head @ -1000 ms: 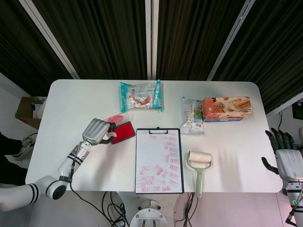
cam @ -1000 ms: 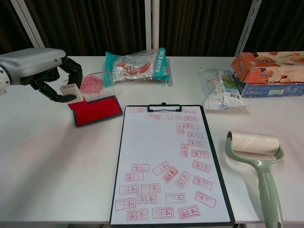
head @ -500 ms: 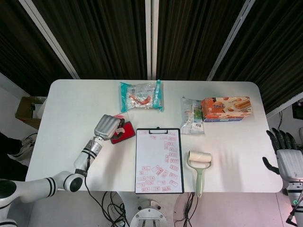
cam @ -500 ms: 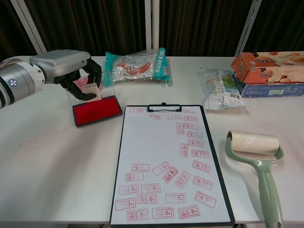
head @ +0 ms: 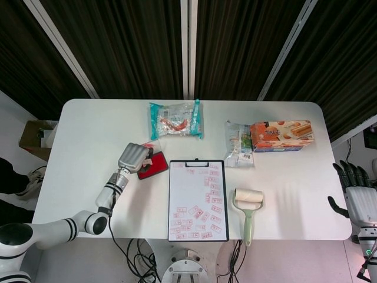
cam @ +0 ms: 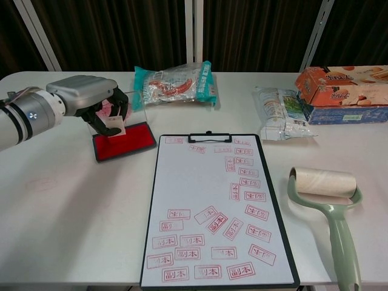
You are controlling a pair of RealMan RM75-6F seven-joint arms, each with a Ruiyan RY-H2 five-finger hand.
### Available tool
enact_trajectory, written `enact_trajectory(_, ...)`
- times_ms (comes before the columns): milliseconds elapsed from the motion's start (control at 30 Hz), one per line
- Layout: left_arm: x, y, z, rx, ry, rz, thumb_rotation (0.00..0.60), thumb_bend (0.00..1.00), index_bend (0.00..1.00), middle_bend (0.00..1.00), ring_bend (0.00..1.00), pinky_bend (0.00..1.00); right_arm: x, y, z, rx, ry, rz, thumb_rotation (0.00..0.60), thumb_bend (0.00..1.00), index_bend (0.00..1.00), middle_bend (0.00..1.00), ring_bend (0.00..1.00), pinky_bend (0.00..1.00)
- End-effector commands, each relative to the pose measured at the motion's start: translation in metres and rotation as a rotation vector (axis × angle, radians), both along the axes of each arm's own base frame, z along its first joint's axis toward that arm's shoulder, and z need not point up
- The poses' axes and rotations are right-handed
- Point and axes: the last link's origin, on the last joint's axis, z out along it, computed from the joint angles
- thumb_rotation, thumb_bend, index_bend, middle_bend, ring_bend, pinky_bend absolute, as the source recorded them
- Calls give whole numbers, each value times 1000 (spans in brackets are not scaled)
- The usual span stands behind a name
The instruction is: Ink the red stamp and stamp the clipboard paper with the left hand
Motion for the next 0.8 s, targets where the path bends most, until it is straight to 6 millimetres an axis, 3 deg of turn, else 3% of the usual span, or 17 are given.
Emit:
enact_trajectory(33,-1,0,-2,-5,-1,6,600,469,675,687,1000,1000,0,0,0,-1,1,-1,600,225,0,0,0,0)
enact_trajectory(567,-4,0,-2,-3,-28,18,600,474,680,694,1000,1000,-1,1,-1,3,1,-1,600,226,0,0,0,0)
enact_trajectory(800,23,0,26,24,-196,0,600,474,680,694,1000,1000,0,1,1,-4,1,0,600,226,0,0,0,0)
